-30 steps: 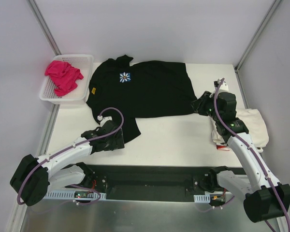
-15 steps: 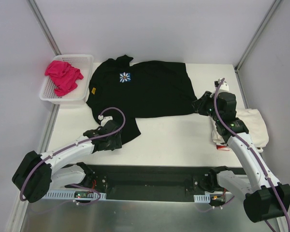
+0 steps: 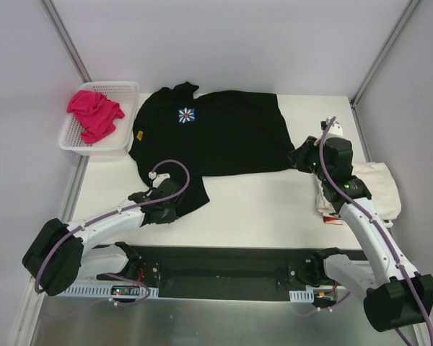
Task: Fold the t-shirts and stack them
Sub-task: Grap the side of the flattened tshirt closest away from the robot with both arms
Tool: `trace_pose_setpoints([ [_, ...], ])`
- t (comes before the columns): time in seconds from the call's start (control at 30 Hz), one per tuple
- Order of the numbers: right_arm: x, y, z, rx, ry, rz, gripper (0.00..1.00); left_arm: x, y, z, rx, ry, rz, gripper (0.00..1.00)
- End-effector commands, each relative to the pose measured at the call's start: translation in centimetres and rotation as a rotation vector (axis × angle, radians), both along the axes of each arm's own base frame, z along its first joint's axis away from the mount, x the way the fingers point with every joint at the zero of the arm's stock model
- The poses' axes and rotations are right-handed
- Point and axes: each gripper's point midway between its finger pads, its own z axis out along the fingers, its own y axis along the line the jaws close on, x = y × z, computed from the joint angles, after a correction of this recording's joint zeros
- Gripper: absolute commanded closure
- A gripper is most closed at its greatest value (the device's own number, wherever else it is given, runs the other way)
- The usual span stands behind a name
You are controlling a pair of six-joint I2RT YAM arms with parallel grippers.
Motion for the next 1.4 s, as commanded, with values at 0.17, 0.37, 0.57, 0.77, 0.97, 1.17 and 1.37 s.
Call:
trace_pose_setpoints([
  [0.17, 0.5, 0.0, 0.0, -0.013, 0.001, -0.005, 0.84, 0.4, -0.6, 0.5, 0.007, 0.0, -0.017, 1.0],
  [0.37, 0.7, 0.1, -0.9, -0.012, 0.03, -0.006, 0.84, 2.1, -0.5, 5.6, -0.026, -0.132, 0.012, 1.0],
  [0.57, 0.9, 0.6, -1.0, 0.011, 0.042, 0.007, 0.85, 3.2, 2.1, 12.9, -0.016, -0.337, 0.09, 1.0],
  [0.77, 0.4, 0.5, -1.3, 0.019, 0.051, 0.001, 0.85, 2.1, 3.7, 15.6, -0.01, -0.372, 0.112, 1.0],
  [0.97, -0.9, 1.4, -2.9, 0.064, 0.128, 0.03, 0.82, 1.5, 4.2, 16.3, -0.023, -0.375, 0.13, 1.0],
  [1.17, -1.9, 1.9, -8.7, 0.042, 0.272, 0.032, 0.8, 2.3, 4.9, 19.6, -0.014, -0.466, 0.136, 1.0],
  [1.37, -2.3, 2.3, -14.3, 0.02, 0.433, 0.04, 0.76, 2.9, 5.0, 21.6, 0.0, -0.507, 0.119, 1.0],
])
